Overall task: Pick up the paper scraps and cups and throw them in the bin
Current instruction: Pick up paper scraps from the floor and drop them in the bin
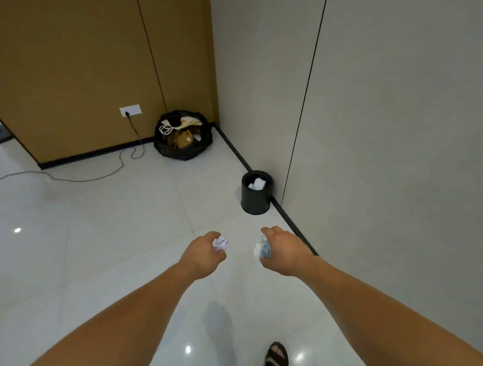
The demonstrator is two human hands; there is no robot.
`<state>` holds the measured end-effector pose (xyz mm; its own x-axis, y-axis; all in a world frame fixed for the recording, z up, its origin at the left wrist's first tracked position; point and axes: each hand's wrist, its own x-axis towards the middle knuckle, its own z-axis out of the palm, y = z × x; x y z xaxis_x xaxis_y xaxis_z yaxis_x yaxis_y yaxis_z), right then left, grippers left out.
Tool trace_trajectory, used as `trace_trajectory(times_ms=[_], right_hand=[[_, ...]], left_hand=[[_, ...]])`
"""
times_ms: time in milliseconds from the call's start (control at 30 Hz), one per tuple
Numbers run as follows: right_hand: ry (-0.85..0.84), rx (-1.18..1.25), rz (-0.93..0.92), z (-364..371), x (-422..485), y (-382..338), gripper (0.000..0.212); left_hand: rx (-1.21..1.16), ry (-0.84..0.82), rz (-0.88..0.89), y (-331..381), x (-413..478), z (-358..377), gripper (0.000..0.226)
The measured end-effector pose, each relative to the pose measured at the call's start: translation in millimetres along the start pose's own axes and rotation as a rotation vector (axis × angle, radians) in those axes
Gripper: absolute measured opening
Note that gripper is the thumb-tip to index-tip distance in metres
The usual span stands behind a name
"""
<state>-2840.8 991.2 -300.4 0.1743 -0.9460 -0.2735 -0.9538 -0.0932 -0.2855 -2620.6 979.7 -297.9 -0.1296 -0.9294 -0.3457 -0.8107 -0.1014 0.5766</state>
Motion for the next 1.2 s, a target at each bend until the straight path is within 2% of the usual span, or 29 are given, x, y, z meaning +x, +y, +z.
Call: trace_trajectory(times_ms=[200,333,433,767,1067,1200], right_hand=[[-0.022,-0.025,-0.042,-56.1,127.1,25.2,0.070],[-0.074,-0.062,-0.031,-75.3,207.4,35.1,0.069],[-0.041,-0.070,-0.025,-88.2,279.5,39.0,0.067],[-0.025,0.077,0.181,-117.4,459.6,53.5,0.063],[-0.077,0.121,0.287,-100.5,595.1,139.6,0.071],[-0.116,0.196,0.323,-73.8,660.2,189.7,0.063]], left_hand=[[-0.027,0.075,-0.048,18.4,118.0,-45.5,0.045],[-0.013,0.018,-0.034,28.2,201.7,-66.5,0.048],[-0.026,0.014,0.017,34.6,280.4,-84.7,0.049],[0.076,-0.150,0.126,47.8,506.7,-147.7,0.049],[0.132,-0.342,0.155,93.7,679.4,-116.7,0.049],[0.153,-0.416,0.121,101.6,758.0,-77.9,0.048]])
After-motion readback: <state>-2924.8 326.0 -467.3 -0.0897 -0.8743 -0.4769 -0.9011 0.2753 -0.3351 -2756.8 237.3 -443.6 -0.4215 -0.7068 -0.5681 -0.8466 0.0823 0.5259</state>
